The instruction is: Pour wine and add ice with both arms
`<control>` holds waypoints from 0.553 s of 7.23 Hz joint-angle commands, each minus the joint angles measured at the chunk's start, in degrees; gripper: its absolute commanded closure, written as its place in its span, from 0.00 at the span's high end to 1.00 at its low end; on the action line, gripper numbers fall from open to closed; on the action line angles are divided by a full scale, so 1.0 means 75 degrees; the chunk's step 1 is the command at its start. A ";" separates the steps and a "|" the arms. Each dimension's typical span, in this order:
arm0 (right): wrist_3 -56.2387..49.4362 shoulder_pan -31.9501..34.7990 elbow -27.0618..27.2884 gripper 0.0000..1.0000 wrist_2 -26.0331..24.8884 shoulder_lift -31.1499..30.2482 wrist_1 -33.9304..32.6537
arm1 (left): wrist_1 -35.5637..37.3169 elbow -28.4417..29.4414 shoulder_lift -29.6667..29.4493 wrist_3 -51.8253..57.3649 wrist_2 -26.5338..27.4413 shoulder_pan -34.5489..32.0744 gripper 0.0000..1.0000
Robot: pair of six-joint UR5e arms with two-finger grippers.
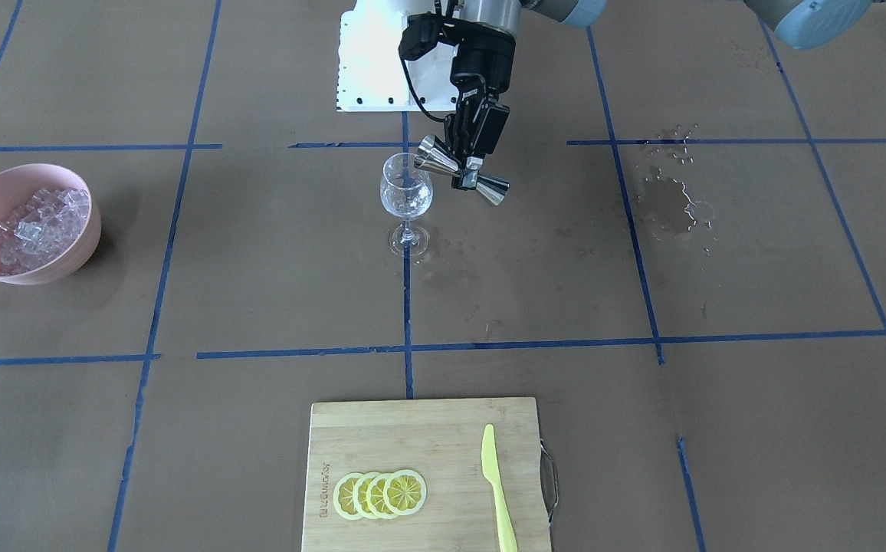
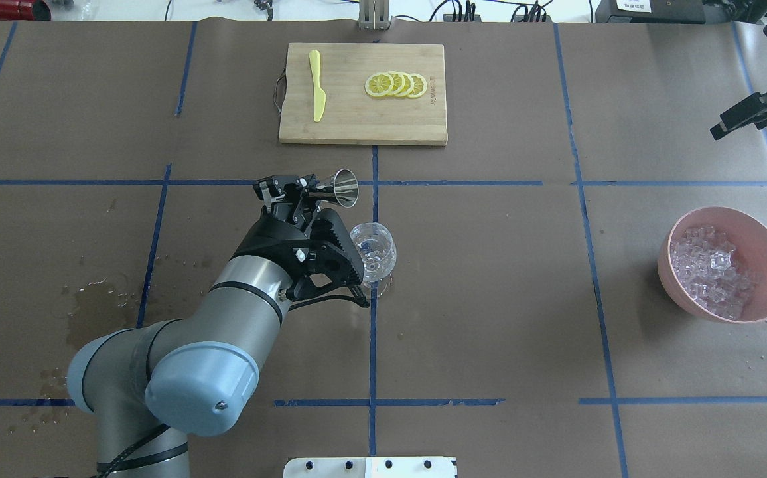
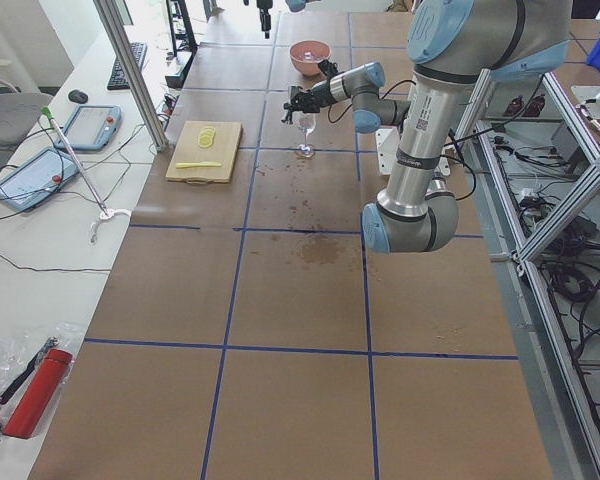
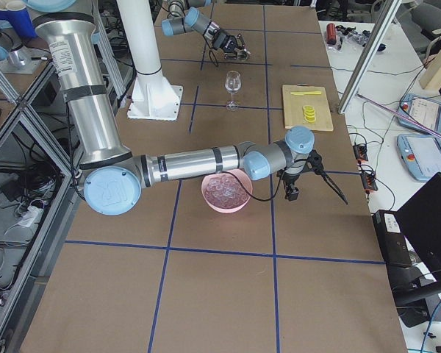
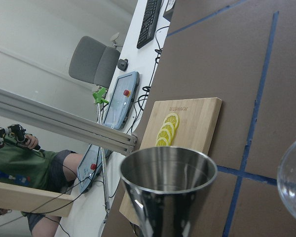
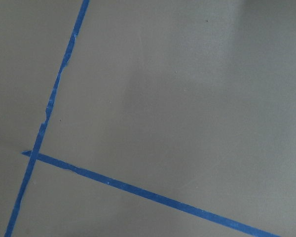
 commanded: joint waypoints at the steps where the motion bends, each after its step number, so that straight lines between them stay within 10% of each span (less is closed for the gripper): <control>1: 0.0000 0.0000 -0.0019 1.00 0.0000 0.0001 0.0000 | -0.0895 -0.0207 0.1020 -0.1515 -0.0429 -0.0025 0.00; 4: 0.0000 0.0000 0.0004 1.00 0.0000 0.0012 0.0000 | -0.4845 0.0349 0.3397 -0.2364 -0.0360 -0.0025 0.00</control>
